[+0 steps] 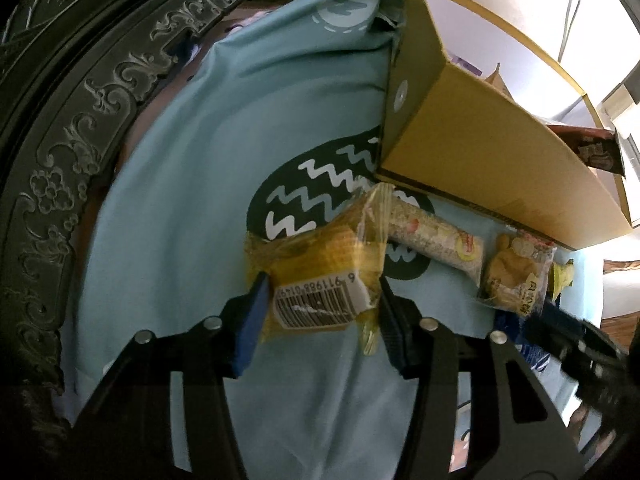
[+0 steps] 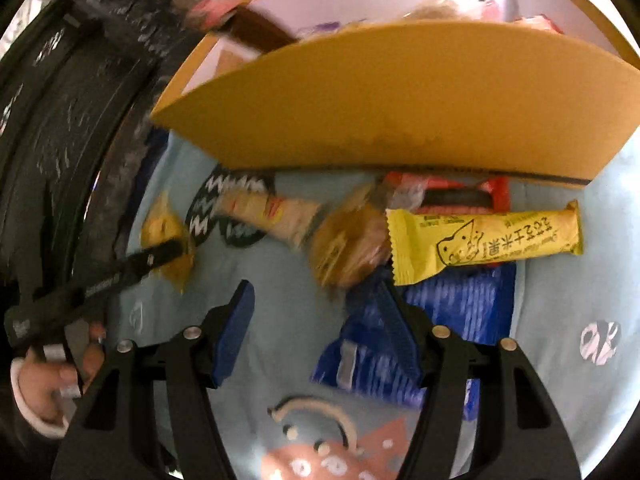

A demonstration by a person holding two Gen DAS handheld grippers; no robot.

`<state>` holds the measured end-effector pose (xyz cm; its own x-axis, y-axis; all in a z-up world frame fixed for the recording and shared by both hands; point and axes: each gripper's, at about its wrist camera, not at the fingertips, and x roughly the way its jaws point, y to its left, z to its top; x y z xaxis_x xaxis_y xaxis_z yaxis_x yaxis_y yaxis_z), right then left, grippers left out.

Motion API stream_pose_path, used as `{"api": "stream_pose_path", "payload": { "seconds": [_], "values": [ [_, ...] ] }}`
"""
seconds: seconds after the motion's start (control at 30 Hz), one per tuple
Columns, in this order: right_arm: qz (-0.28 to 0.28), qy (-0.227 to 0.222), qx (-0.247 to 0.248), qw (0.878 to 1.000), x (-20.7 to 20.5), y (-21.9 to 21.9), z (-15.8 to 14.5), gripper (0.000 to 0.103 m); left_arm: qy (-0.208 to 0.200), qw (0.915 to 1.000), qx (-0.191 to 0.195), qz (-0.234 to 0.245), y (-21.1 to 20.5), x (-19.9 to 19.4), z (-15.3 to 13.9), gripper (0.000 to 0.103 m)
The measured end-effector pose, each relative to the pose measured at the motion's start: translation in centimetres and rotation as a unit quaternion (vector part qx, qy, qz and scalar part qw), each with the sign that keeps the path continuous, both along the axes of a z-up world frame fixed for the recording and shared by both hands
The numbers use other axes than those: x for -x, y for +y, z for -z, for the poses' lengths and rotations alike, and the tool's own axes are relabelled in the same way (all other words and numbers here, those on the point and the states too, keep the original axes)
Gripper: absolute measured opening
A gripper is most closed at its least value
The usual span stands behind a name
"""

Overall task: Organize snacks
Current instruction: 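Grasp the yellow cake pack with the left gripper while the right grasps a clear bread bag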

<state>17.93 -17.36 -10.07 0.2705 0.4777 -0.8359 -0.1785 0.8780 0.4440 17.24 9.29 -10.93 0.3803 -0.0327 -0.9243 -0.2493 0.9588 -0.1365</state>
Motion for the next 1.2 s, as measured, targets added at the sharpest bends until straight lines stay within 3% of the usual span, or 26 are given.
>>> {"api": "stream_pose_path", "payload": {
  "seconds": [0.13, 0.27, 0.43, 0.7, 0.87, 1.0, 1.1, 1.13, 1.2],
  "values": [
    [0.021, -0.006, 0.027, 0.999, -1.4, 0.4, 0.9, 0.064, 0.002, 1.0000, -0.003, 0.002, -0.2, -0.2, 0.1, 0.052],
    [0.017, -0.015, 0.057, 0.998, -2.0, 1.0, 2.3, 0.041, 0.002, 0.9999, -0.008, 0.006, -0.4, -0.5, 0.4, 0.053],
    [0.000, -0.039, 0.054, 0.998, -1.5, 1.1, 0.9, 0.027, 0.001, 0.9998, -0.016, 0.015, -1.0, -0.5, 0.3, 0.053],
    [0.012, -0.056, 0.002, 0.998, 1.9, -3.4, -3.7, 0.026, -0.016, 0.9993, 0.005, 0.032, -1.9, 1.2, -1.8, 0.040],
    [0.031, -0.050, 0.000, 0.998, 4.0, -5.9, -4.7, 0.026, -0.019, 0.9987, 0.005, 0.048, -3.1, 2.7, -2.5, 0.031],
    [0.037, -0.043, -0.002, 0.998, 5.3, -7.0, -4.7, 0.026, -0.015, 0.9983, 0.007, 0.056, -3.6, 3.8, -2.5, 0.030],
    [0.037, -0.040, 0.000, 0.998, 6.3, -7.7, -4.8, 0.026, -0.003, 0.9979, 0.026, 0.059, -3.5, 3.9, -1.4, 0.042],
    [0.038, -0.039, 0.000, 0.999, 6.5, -7.8, -4.8, 0.026, 0.005, 0.9981, 0.023, 0.056, -3.6, 3.8, -0.9, 0.055],
    [0.039, -0.039, -0.001, 0.998, 6.9, -7.8, -4.9, 0.026, 0.024, 0.9978, 0.008, 0.061, -4.1, 3.5, 0.7, 0.057]
  ]
}}
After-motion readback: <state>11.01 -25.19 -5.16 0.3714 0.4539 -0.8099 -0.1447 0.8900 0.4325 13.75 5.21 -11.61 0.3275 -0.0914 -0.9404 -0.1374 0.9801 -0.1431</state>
